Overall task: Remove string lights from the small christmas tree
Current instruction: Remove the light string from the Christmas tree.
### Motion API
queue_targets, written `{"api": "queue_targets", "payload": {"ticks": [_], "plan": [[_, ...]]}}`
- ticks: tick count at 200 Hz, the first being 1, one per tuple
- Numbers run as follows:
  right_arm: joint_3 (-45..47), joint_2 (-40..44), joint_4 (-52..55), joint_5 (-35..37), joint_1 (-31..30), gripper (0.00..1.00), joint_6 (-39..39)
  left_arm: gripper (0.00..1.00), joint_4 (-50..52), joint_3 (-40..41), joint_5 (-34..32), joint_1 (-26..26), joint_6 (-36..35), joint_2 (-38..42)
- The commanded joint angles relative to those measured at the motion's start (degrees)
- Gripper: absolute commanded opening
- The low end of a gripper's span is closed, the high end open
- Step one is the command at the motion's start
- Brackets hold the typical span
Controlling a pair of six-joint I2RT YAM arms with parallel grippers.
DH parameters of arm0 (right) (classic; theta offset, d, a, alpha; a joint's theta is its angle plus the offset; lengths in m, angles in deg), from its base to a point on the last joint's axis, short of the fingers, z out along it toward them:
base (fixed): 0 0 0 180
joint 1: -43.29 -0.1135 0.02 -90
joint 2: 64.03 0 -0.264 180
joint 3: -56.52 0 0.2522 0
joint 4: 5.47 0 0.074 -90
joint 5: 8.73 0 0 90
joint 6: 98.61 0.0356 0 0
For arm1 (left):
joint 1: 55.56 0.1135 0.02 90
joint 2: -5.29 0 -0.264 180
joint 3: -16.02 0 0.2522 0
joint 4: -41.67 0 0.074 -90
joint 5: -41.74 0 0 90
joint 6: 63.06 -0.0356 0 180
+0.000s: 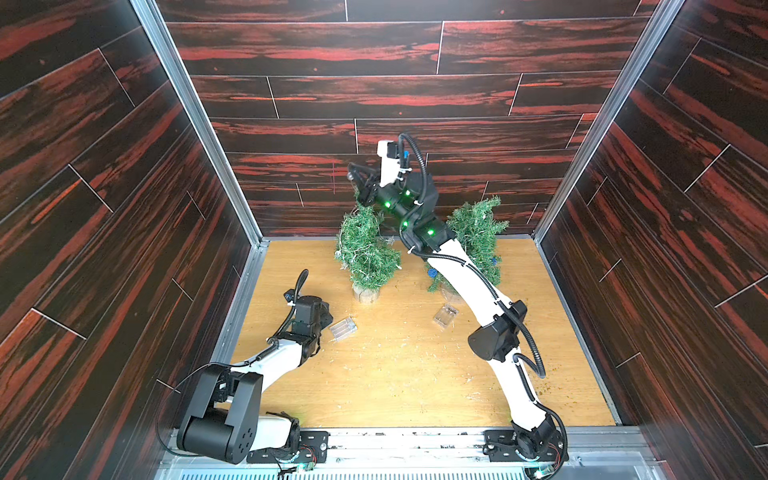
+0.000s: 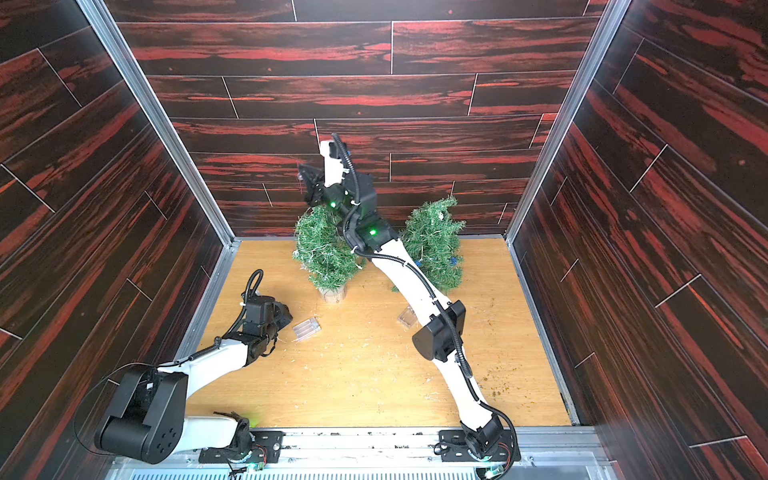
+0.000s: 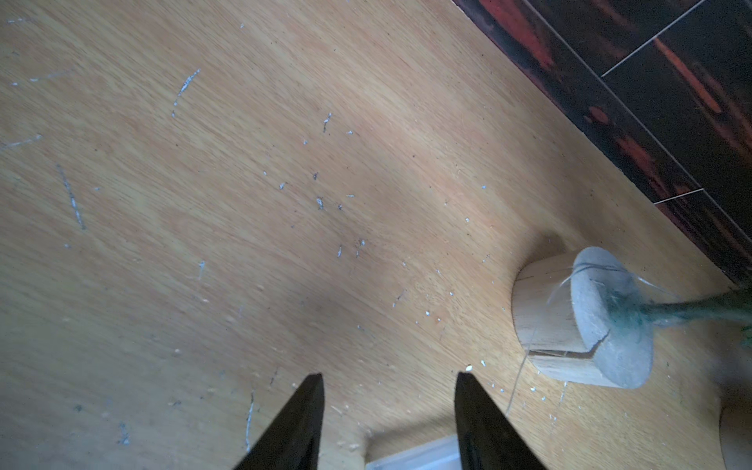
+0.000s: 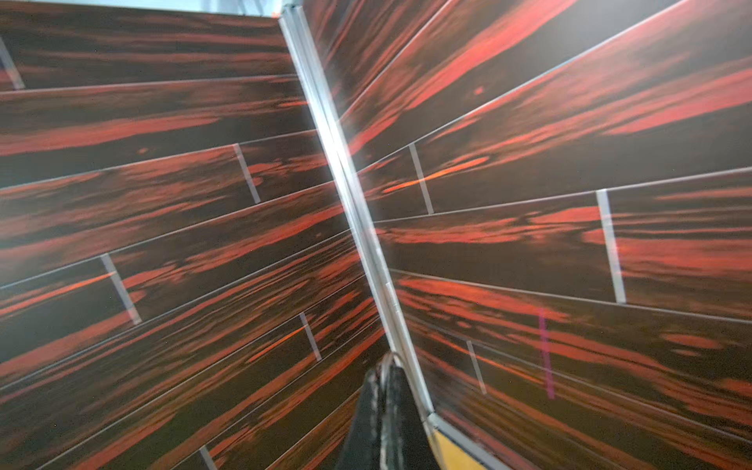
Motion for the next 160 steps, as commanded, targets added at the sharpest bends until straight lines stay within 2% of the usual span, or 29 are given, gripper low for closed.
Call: {"api": "queue_targets", "payload": {"ticks": [1,52,160], "plan": [[-1.33,-1.57,0.45,-3.21,-1.36,0.04,-1.84,0.55,-0.15,-1.27,-0.07,-0.25,0.0,0.13],[-1.27,1.03,3.83,-4.03,-4.63,0.04,-8.04,0.55,-0.06,-1.12,-0.36,-0.25,-0.13,0.66],[-0.54,7.64,9.42,-10.26,-6.38,0.04,-8.86,0.55,0.29,-0.94,-1.37,-0.33,-0.75,1.42]]}}
